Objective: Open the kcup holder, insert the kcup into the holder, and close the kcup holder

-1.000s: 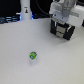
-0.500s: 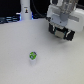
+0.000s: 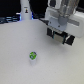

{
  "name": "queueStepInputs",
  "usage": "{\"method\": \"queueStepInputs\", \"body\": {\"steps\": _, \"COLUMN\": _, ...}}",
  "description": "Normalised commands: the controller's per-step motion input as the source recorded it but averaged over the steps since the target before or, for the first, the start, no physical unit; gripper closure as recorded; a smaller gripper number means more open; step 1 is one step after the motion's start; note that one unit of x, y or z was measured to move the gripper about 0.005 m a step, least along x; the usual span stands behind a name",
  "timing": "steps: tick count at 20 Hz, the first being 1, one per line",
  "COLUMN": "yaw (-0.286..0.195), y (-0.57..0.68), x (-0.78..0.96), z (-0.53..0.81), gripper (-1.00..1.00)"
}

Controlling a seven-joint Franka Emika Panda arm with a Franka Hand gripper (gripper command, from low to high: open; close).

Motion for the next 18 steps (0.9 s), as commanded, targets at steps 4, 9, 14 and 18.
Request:
{"method": "queueStepInputs", "body": {"steps": 4, "yaw": -0.07, "y": -0.31, "x": 0.89, "z": 0.24, "gripper": 1.0}}
{"method": "queueStepInputs", "body": {"steps": 9, "yaw": -0.068, "y": -0.11, "x": 0.48, "z": 0.25, "gripper": -1.0}}
{"method": "queueStepInputs", "body": {"steps": 14, "yaw": -0.152, "y": -0.34, "x": 0.38, "z": 0.29, "gripper": -1.0}}
{"method": "queueStepInputs", "body": {"steps": 18, "yaw": -0.196, "y": -0.51, "x": 0.37, "z": 0.29, "gripper": -1.0}}
